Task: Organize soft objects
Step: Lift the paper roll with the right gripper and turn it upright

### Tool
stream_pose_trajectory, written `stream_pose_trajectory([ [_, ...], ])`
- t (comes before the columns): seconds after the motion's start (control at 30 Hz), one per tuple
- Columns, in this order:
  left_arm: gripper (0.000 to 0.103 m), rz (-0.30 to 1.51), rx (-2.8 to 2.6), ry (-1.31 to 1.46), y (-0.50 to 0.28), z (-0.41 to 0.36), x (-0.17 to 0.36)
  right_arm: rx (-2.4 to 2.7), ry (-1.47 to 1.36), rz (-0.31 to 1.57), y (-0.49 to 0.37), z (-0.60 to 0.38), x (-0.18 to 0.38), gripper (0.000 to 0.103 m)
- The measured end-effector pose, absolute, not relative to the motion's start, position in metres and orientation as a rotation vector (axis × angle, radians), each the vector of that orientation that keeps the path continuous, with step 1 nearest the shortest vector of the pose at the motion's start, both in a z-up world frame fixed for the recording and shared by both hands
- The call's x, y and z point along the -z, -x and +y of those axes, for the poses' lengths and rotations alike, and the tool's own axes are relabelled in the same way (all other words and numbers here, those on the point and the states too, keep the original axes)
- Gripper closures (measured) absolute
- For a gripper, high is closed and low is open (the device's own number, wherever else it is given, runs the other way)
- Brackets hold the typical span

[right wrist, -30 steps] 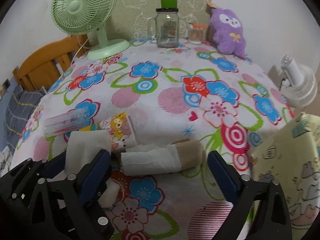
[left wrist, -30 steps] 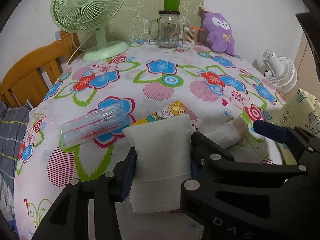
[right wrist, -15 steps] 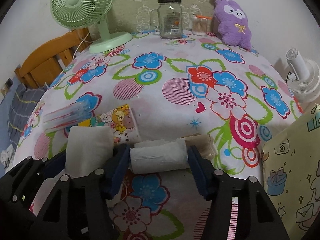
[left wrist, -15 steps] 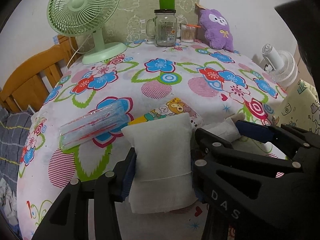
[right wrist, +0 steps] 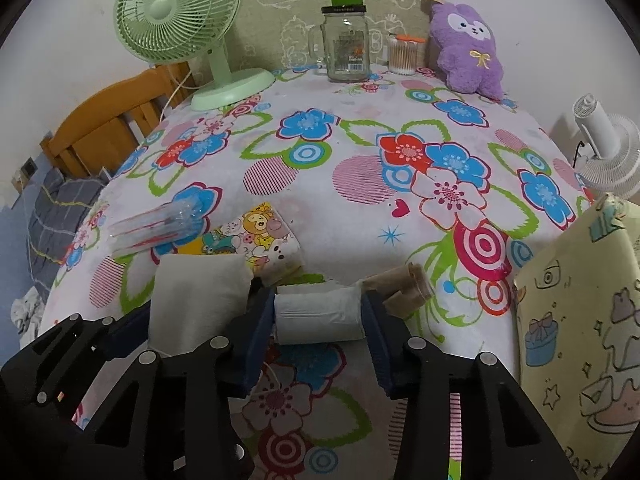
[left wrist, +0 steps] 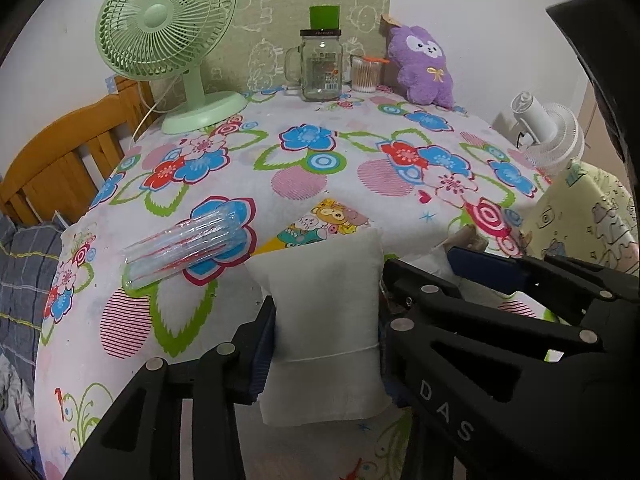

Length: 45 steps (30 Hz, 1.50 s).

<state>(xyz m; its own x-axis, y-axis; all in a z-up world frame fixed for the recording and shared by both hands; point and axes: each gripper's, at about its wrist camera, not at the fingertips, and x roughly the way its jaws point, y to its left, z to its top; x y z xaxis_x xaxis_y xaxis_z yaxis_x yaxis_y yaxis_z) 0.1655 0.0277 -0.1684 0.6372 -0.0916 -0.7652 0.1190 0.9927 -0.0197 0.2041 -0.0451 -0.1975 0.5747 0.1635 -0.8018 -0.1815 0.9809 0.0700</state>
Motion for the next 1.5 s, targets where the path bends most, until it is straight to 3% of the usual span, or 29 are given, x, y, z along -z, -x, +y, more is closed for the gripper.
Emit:
stream_pose_trajectory([
  [0.03,0.058,0.873,0.126,-0.029,-0.164,0.027,0.167,-0.212,0.011,0.938,-0.203,-0.046,0.196,0.079],
  [0.5,0.058,0.857,0.092,-0.051,-0.145,0.026,0.163,-0.250,0.015,0.948,-0.188,-0.045,0.192,0.079],
  [0.6,0.058,0.859,0.075,-0.053,-0.143,0.030,0.165,-0.240,0.022,0.963,-0.188,-0.045,0.195,0.057],
  [0.63,0.058,0.859,0.071,-0.050,-0.142,0.031,0.165,-0.241,0.016,0.970,-0.189,-0.046,0.196,0.039],
  [0.67,0.058,0.860,0.067,-0.049,-0.142,0.033,0.165,-0.248,0.006,0.976,-0.190,-0.046,0.197,0.032],
  [0.7,0.058,0.861,0.064,-0.051,-0.142,0.034,0.166,-0.251,-0.001,0.973,-0.189,-0.046,0.198,0.032],
  [1.2,0.056,0.905,0.075,-0.035,-0.153,0.038,0.182,-0.233,0.060,0.994,-0.203,-0.037,0.215,0.033],
  [1.3,0.056,0.908,0.080,-0.038,-0.154,0.037,0.183,-0.230,0.073,0.993,-0.203,-0.036,0.215,0.038],
  [1.4,0.056,0.908,0.080,-0.034,-0.155,0.037,0.182,-0.208,0.080,0.989,-0.204,-0.039,0.214,0.055],
  [1.5,0.056,0.906,0.077,-0.033,-0.156,0.036,0.183,-0.207,0.072,0.995,-0.206,-0.043,0.213,0.057],
])
